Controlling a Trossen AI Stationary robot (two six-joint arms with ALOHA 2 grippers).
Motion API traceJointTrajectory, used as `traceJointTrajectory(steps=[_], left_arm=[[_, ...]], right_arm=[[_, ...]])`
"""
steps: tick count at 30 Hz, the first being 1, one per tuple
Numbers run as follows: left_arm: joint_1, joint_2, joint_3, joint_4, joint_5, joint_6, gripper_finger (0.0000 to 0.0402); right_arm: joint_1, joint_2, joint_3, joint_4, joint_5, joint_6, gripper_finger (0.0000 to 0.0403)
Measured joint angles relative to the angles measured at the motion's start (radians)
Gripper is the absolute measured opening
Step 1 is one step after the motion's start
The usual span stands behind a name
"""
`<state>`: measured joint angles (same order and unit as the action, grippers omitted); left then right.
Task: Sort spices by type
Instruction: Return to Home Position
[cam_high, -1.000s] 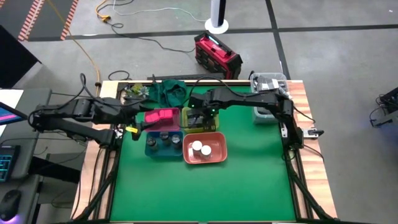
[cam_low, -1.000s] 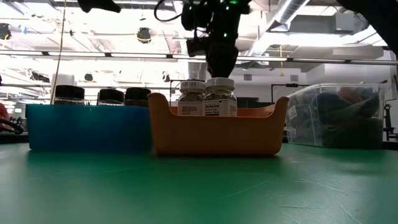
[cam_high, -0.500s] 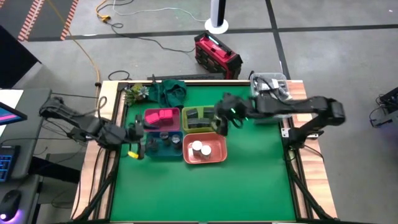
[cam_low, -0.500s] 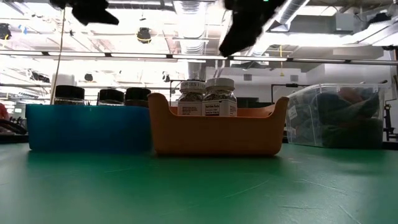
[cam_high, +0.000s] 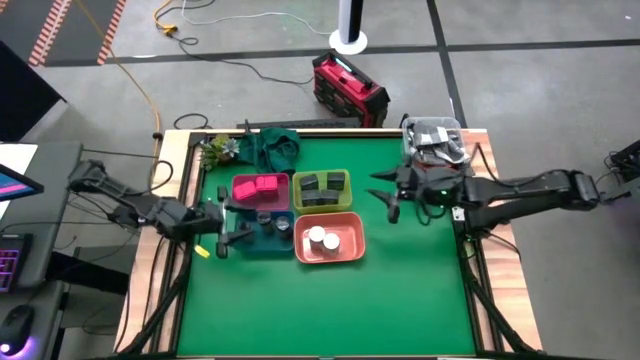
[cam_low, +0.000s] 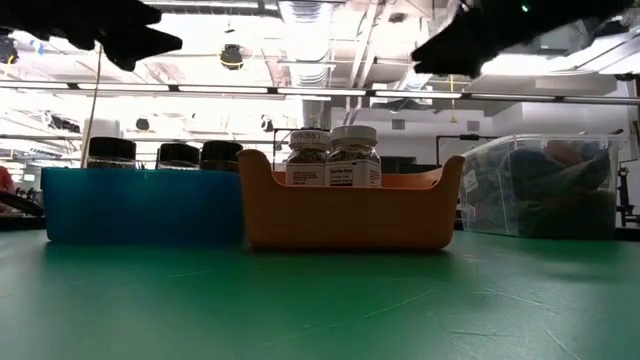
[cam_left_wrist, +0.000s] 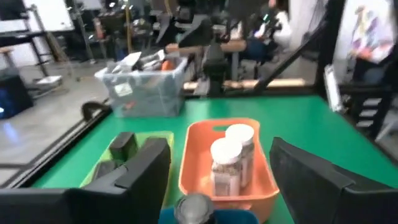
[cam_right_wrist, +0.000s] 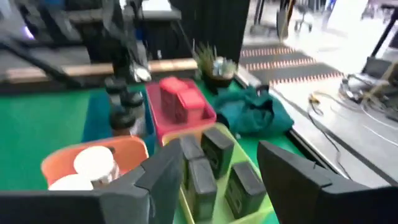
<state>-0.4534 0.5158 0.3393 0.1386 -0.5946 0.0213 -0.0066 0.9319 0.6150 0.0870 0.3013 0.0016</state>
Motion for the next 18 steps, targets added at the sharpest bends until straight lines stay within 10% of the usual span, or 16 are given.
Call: traceJointTrajectory(steps=[18], left_arm=[[0.409, -0.143, -0.123, 0.067, 0.259, -0.012, 0.0184]], right_arm=[[-0.054, -0.319, -0.082, -0.093, 0.023, -0.022, 0.0174]])
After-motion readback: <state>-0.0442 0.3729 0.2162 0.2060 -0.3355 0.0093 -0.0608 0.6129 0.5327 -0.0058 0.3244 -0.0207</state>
